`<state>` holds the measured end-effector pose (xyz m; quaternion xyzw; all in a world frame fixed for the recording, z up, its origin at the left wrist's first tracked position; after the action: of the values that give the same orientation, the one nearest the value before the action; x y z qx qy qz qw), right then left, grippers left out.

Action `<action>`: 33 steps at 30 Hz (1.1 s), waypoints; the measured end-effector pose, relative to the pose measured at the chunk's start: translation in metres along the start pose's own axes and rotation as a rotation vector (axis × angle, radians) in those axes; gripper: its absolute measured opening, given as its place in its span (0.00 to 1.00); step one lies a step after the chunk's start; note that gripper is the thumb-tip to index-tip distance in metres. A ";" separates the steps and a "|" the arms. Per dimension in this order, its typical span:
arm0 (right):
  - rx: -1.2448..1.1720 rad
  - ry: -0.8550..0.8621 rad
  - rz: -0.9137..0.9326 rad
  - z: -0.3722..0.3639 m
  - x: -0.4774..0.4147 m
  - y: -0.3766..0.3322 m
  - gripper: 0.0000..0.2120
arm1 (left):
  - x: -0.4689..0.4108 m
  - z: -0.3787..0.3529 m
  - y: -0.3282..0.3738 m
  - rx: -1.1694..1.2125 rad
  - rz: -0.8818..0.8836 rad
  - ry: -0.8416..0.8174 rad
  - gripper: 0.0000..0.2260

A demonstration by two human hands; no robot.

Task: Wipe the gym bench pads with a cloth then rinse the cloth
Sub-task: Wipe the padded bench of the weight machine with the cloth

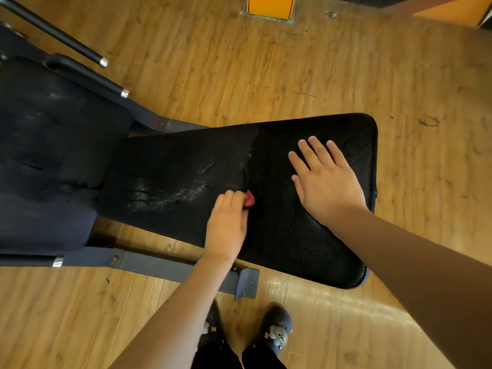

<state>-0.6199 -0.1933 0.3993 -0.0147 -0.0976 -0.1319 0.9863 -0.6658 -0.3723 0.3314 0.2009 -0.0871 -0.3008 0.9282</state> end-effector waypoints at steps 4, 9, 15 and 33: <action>0.012 -0.004 0.002 -0.001 0.000 0.000 0.25 | -0.028 0.003 -0.046 0.041 0.235 -0.007 0.06; 0.014 -0.006 -0.005 0.001 0.000 -0.001 0.25 | -0.026 0.004 0.028 0.045 -0.108 0.003 0.09; -0.002 0.006 -0.004 0.002 -0.001 -0.001 0.24 | -0.060 0.003 -0.007 -0.019 -0.070 -0.041 0.06; 0.017 0.000 -0.017 0.001 -0.003 -0.001 0.23 | -0.104 0.004 0.000 0.047 0.068 -0.026 0.04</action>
<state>-0.6234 -0.1932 0.3997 -0.0057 -0.0987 -0.1396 0.9853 -0.7506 -0.3123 0.3307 0.2155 -0.1130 -0.2695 0.9317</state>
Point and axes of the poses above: each hand's wrist, its own x-axis away from the middle knuckle, its own z-axis out of the back of the hand, y = z × x, the point moved 4 cm from there along -x, towards the middle knuckle, and after that the axes turned 12 degrees about -x, right-handed, at the moved point
